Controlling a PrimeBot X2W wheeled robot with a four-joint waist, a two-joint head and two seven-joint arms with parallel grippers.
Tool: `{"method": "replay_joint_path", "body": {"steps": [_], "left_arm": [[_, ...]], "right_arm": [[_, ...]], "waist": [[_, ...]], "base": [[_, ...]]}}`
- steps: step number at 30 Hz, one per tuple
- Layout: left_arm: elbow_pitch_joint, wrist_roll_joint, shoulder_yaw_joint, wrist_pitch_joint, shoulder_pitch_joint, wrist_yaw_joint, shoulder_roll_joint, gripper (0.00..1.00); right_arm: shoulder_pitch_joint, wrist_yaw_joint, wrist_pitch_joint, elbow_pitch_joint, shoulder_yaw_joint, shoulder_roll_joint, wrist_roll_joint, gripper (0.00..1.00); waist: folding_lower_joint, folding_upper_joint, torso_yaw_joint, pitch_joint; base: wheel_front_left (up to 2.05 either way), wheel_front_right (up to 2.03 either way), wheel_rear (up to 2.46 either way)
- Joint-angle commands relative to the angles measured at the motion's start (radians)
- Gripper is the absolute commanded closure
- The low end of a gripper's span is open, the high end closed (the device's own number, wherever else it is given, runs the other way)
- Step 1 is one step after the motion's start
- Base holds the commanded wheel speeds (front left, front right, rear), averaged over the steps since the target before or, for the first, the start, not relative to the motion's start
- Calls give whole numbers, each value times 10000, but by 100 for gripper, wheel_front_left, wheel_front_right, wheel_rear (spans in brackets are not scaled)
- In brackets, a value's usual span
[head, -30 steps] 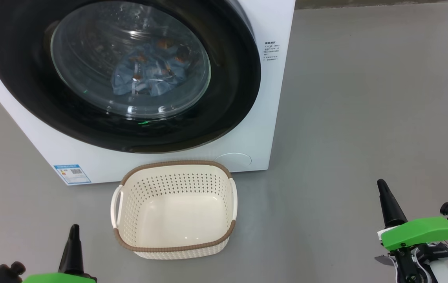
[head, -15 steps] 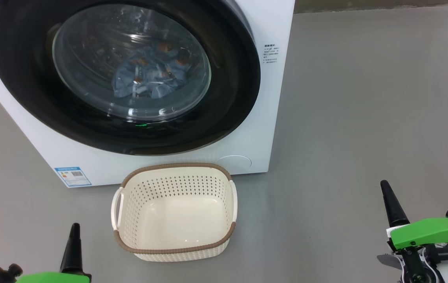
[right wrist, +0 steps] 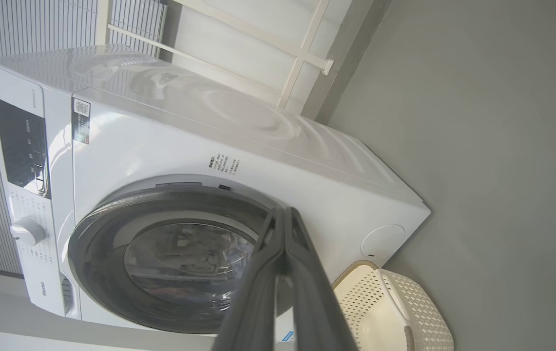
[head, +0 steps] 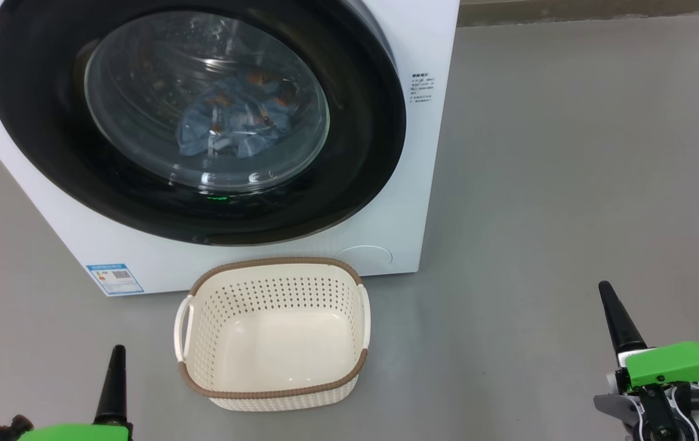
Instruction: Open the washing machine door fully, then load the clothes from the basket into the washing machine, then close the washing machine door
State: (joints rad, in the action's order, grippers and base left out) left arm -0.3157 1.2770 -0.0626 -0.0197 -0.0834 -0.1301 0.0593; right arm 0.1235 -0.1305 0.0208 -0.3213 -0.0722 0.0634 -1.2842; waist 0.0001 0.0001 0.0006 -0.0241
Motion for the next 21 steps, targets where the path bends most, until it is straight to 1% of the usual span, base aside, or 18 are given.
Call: {"method": "replay_joint_path", "body": {"steps": [1, 21], "left_arm": [[346, 247, -277, -106, -236, -5, 96, 100], [601, 2406, -445, -692, -243, -6, -36, 100]], "right_arm": [[73, -9, 91, 328, 66, 44, -305, 100], [-88, -4, 684, 636, -281, -79, -2367, 100]], "waist": [[0, -1, 0, 8], [0, -1, -4, 151]], "base": [[0, 0, 0], [0, 0, 0]]}}
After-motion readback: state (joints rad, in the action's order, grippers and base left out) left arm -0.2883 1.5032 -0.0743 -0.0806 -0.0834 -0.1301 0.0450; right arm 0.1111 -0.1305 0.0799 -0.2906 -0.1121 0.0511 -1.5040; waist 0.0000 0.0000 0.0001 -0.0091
